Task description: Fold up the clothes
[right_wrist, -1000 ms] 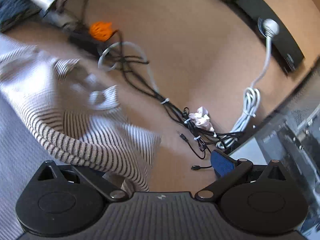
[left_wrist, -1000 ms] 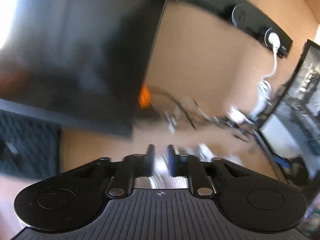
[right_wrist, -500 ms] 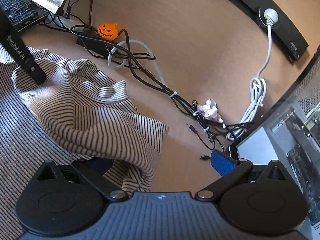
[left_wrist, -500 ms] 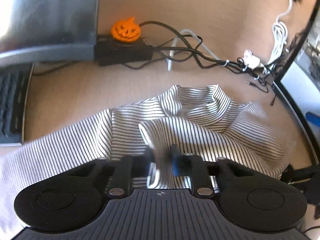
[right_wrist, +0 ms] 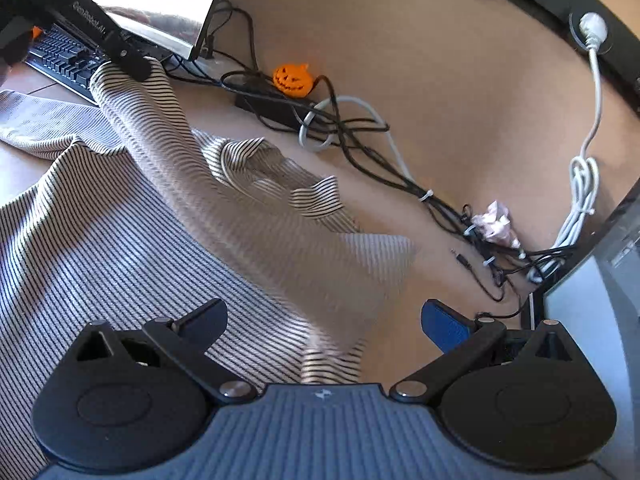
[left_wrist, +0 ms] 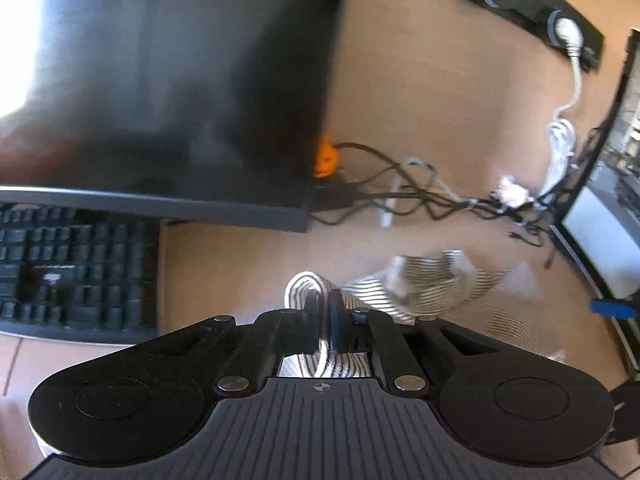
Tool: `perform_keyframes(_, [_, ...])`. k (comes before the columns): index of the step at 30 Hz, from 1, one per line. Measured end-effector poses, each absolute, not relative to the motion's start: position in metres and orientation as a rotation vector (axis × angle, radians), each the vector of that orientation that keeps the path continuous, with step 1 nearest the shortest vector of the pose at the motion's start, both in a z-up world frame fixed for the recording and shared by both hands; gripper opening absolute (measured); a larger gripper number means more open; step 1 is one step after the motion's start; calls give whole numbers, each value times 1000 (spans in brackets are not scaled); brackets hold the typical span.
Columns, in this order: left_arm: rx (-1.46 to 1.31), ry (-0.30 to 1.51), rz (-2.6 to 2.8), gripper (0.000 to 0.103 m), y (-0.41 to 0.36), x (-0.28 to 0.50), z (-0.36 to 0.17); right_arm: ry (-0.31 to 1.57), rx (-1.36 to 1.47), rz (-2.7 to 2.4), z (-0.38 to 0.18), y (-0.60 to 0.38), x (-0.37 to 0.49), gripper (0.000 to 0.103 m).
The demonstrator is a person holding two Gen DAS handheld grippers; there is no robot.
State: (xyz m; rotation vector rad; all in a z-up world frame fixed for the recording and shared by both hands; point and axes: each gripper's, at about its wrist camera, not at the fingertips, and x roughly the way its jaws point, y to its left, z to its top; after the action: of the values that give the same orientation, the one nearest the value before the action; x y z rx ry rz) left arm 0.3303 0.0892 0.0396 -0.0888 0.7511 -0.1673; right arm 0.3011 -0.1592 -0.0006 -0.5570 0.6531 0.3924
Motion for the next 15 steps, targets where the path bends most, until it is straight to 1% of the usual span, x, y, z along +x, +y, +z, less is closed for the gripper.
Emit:
perform_keyframes(8, [-103,838,-166,7,91,333,10,614,-470,229,2,-166,319,103])
perform_keyframes(10, [-104,832,-173,7,89,335,12,588,-407,200,11,-171,323,103])
perform_keyframes(12, [-101,823,-181,7,87,336,15,570,-411,173,15,-168,330,103])
perform_keyframes(15, [-94,800,-190,7,82,338,22,592,-452,203,10,-156,339,103])
